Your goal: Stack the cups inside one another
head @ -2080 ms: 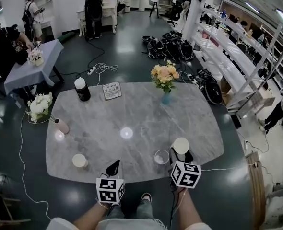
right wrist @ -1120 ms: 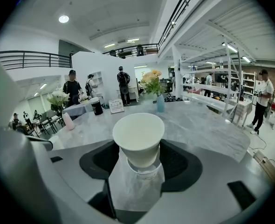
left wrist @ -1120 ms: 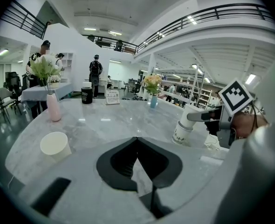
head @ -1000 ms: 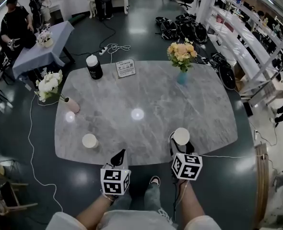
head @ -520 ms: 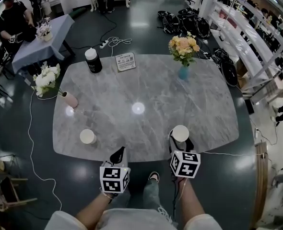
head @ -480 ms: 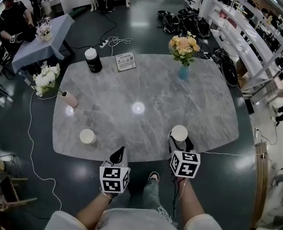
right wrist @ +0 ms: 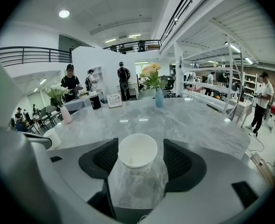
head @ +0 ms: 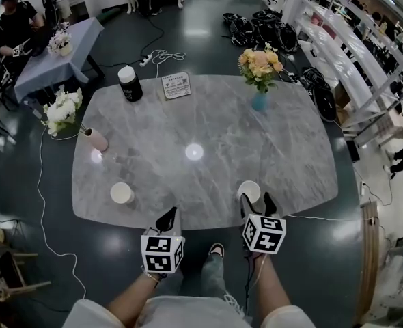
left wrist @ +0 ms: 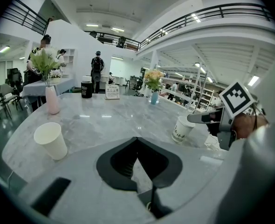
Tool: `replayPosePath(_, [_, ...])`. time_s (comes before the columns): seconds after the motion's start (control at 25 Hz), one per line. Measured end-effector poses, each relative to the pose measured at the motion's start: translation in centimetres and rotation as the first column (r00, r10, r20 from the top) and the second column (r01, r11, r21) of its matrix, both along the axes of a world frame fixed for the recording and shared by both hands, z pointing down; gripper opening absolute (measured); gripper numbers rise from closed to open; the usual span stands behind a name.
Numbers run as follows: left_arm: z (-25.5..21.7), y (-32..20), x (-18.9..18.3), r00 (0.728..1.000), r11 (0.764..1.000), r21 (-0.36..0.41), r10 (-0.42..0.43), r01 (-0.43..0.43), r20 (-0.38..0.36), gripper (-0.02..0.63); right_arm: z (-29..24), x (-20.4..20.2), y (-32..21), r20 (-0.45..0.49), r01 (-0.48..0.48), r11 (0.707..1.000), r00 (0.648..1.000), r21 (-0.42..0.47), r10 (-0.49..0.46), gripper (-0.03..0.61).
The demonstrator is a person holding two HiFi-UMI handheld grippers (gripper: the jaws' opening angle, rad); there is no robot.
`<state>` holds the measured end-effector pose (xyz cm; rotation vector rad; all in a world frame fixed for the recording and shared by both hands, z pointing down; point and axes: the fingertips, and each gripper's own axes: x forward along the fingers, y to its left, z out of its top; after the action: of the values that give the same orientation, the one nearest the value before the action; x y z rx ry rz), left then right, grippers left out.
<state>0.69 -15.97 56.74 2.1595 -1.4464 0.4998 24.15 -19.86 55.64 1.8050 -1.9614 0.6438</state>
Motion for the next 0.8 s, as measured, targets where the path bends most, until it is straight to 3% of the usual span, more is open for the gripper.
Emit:
replayPosePath(0.36, [-0.6,-0.5,0.0,1.000,1.000,0.016,0.003,-0.003,-0.011,-0.003,-2.1,0.7,0.1,0.025,-0.052,0.996,0.998,0.075,0.050,0.247])
replayPosePath(0.52, [-1.2,-0.8,0.1,1.000,1.000,0.028,0.005,-0.005,-0.019,-0.003,-3.5,1.5,0.5,0.000,-0.090,0.989,0.996,0.116,0.091,0.135])
replayPosePath(0.8, [-2.7,-1.3,1.3,0.999,0.998,0.060,0.028,-0.026,-0.041,-0.003,-5.4,3.5,2.2,0.012,-0.158,0.976,0.987,0.148,0.158,0.058])
